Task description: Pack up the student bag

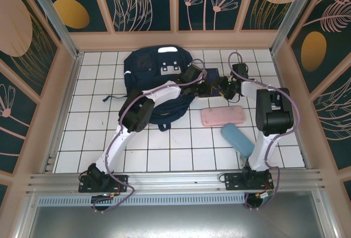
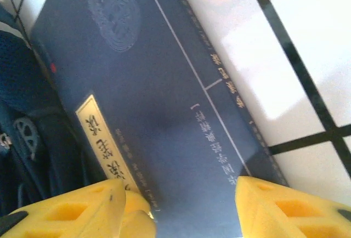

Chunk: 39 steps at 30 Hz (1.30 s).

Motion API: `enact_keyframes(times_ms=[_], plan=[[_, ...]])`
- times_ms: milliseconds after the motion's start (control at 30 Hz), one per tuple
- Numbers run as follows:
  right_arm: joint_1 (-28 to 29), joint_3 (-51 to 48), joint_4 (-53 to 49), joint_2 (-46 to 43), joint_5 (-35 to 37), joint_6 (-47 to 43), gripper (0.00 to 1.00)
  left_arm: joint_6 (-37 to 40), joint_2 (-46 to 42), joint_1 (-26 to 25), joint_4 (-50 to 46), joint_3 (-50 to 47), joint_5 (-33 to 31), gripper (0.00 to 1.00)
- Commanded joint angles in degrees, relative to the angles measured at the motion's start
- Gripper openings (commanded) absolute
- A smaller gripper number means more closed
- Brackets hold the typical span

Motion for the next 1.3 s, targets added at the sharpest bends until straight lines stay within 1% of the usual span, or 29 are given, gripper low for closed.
enact_keyframes(times_ms=[0,67,133,200,300,367,533,633,700,767,967,1000,1100,1267], plan=[[-0.2,6.3,-9.8,1.4,11.0,-10.1,0.54,3.3,-5.2,0.3,-6.8,2.1,-2.9,0.36],[-0.1,7.7,-11.2,2.0,11.7,-11.9,0.53,2.4,-5.7,0.3,-7.5,2.0,-5.6,0.38],[0.1,7.7,-10.6,1.4,11.5,-12.7,0.52,1.3,-5.8,0.3,-8.4,1.4,-8.6,0.42],[0.1,7.3,-9.6,0.8,10.8,-13.1,0.52,0.4,-5.7,0.4,-8.8,0.3,-11.0,0.43],[0.1,9.1,-10.5,2.7,9.2,-14.0,0.51,-1.2,-4.4,0.4,-10.0,0.4,-11.5,0.41],[0.3,10.3,-11.5,4.4,9.3,-14.2,0.49,-2.3,-4.0,0.5,-10.8,0.5,-13.1,0.40],[0.8,10.5,-11.3,6.5,7.6,-14.4,0.49,-3.8,-2.5,0.4,-14.2,1.7,-14.8,0.39],[1.0,10.6,-11.4,7.1,6.6,-14.5,0.47,-4.1,-2.2,0.4,-15.6,1.1,-16.6,0.39],[1.1,10.5,-11.4,7.4,5.2,-14.7,0.45,-3.6,-1.5,0.4,-16.7,1.1,-16.9,0.39],[1.2,10.3,-11.5,7.6,3.6,-14.9,0.44,-3.2,-0.5,0.5,-17.6,1.0,-16.4,0.37],[1.3,9.5,-12.6,8.1,2.6,-15.9,0.44,-3.1,0.9,0.4,-17.9,0.0,-14.4,0.31],[1.3,9.3,-12.6,8.2,1.7,-16.2,0.44,-3.1,1.0,0.4,-17.0,-0.3,-12.9,0.29],[1.4,8.5,-11.7,8.0,-4.6,-17.1,0.43,-3.3,2.2,0.4,-15.6,-0.3,-9.5,0.24],[0.5,5.7,-6.2,4.6,-18.4,-16.5,0.42,-3.7,3.9,0.4,-16.1,0.0,-8.3,0.23]])
